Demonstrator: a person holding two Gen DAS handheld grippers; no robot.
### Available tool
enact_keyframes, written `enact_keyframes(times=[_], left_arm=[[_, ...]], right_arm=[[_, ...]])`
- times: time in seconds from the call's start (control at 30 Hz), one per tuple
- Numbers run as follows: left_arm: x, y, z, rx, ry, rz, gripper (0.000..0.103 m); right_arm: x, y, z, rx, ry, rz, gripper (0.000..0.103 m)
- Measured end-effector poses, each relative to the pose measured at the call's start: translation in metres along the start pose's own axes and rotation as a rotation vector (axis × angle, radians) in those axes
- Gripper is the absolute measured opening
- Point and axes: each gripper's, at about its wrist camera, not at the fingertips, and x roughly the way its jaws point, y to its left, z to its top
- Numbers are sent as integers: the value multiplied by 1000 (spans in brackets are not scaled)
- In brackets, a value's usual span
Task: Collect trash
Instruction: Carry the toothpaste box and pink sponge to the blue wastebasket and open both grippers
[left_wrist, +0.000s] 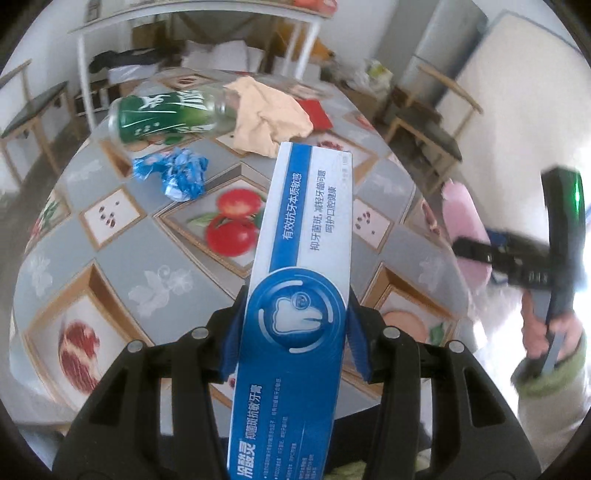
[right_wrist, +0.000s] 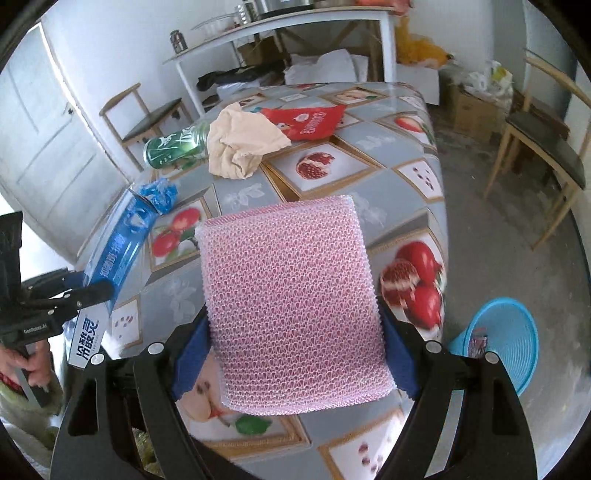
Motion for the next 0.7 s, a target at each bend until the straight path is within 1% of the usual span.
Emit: enact_keyframes(times=[0.1, 0.17, 0.27, 0.47, 0.7], left_arm=[[-6, -12, -2, 3, -38, 9, 46], [-10, -24, -1, 29, -59, 8, 46], [-12, -41, 0, 51, -67, -24, 46], [-13, -72, 4, 112, -79, -64, 46], [-12, -113, 15, 176, -91, -118, 46]], right_arm=[[-12, -7, -7, 39, -10, 0, 80], [-20, -11, -11, 57, -19, -6, 80], [-33, -17, -16, 81, -40, -9, 80], [-64, -30, -28, 128, -93, -26, 80], [-100, -55, -45, 190, -162, -62, 80]])
